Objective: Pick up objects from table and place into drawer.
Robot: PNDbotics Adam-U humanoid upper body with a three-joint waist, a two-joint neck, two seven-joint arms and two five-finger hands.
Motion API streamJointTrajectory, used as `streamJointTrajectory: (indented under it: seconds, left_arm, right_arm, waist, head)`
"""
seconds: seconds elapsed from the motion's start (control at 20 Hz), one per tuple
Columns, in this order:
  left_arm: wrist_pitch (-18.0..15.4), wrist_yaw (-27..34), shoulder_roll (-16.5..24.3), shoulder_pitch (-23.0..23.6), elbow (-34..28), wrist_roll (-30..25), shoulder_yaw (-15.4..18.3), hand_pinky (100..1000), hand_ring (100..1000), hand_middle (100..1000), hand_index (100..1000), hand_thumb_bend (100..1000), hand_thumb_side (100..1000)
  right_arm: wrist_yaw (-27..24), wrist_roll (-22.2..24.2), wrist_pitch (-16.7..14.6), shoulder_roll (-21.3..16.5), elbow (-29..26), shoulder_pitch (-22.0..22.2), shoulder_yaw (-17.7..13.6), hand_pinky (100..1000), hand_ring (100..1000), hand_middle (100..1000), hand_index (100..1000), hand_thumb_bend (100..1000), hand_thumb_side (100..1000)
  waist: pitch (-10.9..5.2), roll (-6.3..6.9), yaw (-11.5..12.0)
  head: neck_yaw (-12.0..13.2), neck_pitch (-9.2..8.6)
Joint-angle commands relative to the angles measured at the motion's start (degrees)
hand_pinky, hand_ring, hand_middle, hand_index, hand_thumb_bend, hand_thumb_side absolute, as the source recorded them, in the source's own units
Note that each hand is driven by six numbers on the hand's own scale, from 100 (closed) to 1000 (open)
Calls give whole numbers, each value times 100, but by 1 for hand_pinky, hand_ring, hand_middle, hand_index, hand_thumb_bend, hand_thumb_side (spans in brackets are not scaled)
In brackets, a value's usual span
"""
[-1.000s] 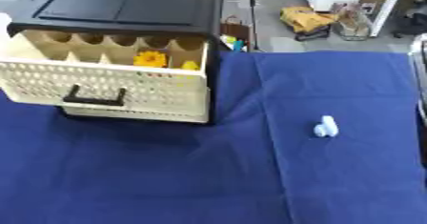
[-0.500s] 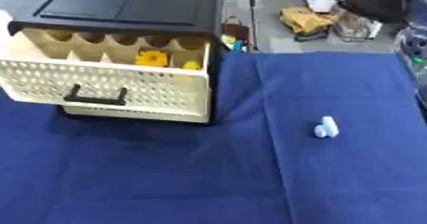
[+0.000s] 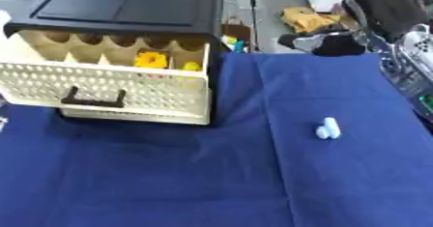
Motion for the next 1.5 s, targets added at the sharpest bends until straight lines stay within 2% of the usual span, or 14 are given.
streamJointTrajectory:
  seconds: [0.05,0.3,0.75,0.85,0.9,0.95,1.05,1.25,1.5]
  left_arm:
    - [46,-90,24,-27,-43,98,-35,647,760,766,939,321,1000]
    - [95,-130,-13,1,-43,131,-61,645,759,764,933,320,1000]
    - [167,-149,-77,56,-43,136,-96,644,758,763,928,313,1000]
    - [177,-150,-87,58,-43,135,-100,645,758,763,928,314,1000]
    - [178,-151,-88,59,-43,136,-101,645,758,763,928,314,1000]
    - [179,-151,-89,59,-43,136,-102,646,758,763,927,314,1000]
    - [182,-147,-94,61,-43,140,-102,646,758,762,927,314,1000]
    - [199,-144,-107,71,-43,150,-106,645,757,762,926,308,1000]
    - [228,-143,-119,78,-43,156,-113,644,756,761,923,305,1000]
  right_arm:
    - [-298,265,28,-180,391,-157,-11,894,971,771,972,869,606]
    - [-718,684,-111,-180,1073,-226,-42,895,976,777,961,874,560]
    - [-1483,1461,-492,-59,2335,-414,-174,906,1000,719,955,894,352]
    - [-1651,1631,-590,-21,2611,-452,-220,910,1000,714,959,864,297]
    - [-1728,1712,-651,-7,2744,-476,-237,910,1000,714,959,864,297]
    - [-1789,1797,-720,10,2881,-502,-247,912,1000,717,964,801,237]
    - [-1831,1973,-885,49,3166,-562,-274,910,1000,723,967,657,282]
    - [-1704,2329,-1238,71,3482,-609,-399,907,1000,723,962,634,274]
    - [-1623,2778,-1541,6,3631,-541,-595,906,1000,712,952,670,265]
  waist:
    - [-127,12,-15]
    - [-122,11,-30]
    - [-120,1,-58]
    - [-123,1,-64]
    - [-125,1,-66]
    - [-126,1,-69]
    - [-128,0,-75]
    - [-127,1,-80]
    - [-117,-5,-99]
  head:
    - [12,-30]
    - [23,-43]
    - [32,-55]
    - [35,-52]
    - [36,-50]
    - [35,-49]
    - [32,-46]
    - [29,-44]
    - [27,-34]
